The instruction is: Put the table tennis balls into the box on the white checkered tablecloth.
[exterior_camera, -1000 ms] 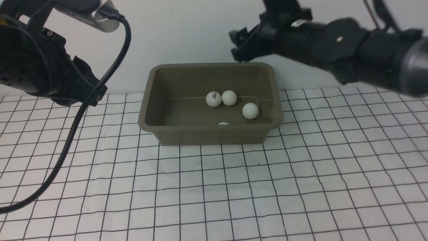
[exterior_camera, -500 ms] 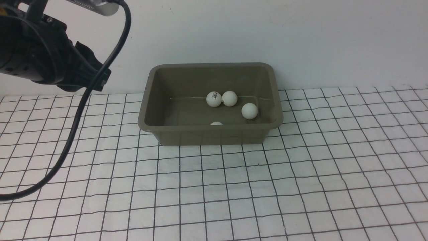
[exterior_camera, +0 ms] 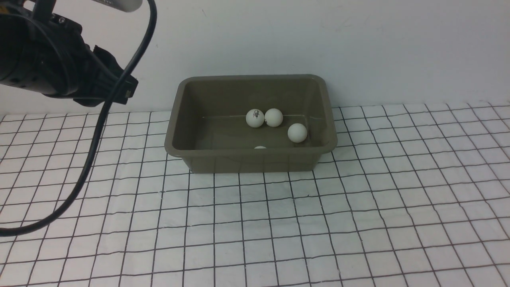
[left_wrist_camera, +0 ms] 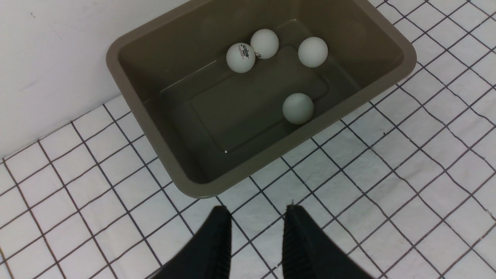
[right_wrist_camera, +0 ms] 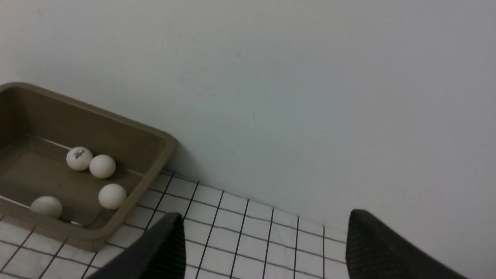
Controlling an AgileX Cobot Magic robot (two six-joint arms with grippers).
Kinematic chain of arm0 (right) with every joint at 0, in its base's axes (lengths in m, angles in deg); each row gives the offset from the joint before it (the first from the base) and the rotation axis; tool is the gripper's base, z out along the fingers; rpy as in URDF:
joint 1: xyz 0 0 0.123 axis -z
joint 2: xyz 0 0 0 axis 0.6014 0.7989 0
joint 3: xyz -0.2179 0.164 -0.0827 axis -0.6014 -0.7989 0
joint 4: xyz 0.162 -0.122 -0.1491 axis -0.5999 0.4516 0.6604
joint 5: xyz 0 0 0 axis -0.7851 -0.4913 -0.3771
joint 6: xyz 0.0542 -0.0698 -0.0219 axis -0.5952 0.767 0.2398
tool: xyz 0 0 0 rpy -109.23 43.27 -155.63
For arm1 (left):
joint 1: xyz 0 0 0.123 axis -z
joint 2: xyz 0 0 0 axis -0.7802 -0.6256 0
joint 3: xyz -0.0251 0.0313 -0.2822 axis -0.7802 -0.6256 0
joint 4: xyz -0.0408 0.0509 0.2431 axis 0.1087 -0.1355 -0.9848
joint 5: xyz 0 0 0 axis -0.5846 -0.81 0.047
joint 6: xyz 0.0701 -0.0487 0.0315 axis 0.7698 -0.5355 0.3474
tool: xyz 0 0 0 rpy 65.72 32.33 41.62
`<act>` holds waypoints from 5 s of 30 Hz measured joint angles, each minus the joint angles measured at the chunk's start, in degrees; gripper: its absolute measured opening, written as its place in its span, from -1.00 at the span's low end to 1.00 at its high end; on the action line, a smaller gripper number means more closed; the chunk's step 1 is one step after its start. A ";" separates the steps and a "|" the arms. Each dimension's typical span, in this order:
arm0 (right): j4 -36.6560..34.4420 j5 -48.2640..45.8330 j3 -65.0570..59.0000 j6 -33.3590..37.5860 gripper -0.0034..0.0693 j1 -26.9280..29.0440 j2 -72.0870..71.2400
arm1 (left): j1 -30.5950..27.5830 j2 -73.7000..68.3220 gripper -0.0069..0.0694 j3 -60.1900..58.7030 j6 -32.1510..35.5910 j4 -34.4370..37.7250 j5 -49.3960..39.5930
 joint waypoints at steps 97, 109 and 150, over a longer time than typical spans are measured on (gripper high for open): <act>-6.81 14.38 -36.82 1.70 0.45 0.00 -15.98 | -0.02 2.52 -0.36 0.00 5.13 21.67 7.72; -6.81 14.19 -36.89 1.70 0.45 0.00 -15.98 | -0.88 21.89 -0.36 -1.08 -4.50 -10.23 -1.24; -6.86 14.14 -36.89 1.70 0.45 0.00 -15.98 | -10.12 73.67 -0.36 -71.92 -14.35 -14.20 25.85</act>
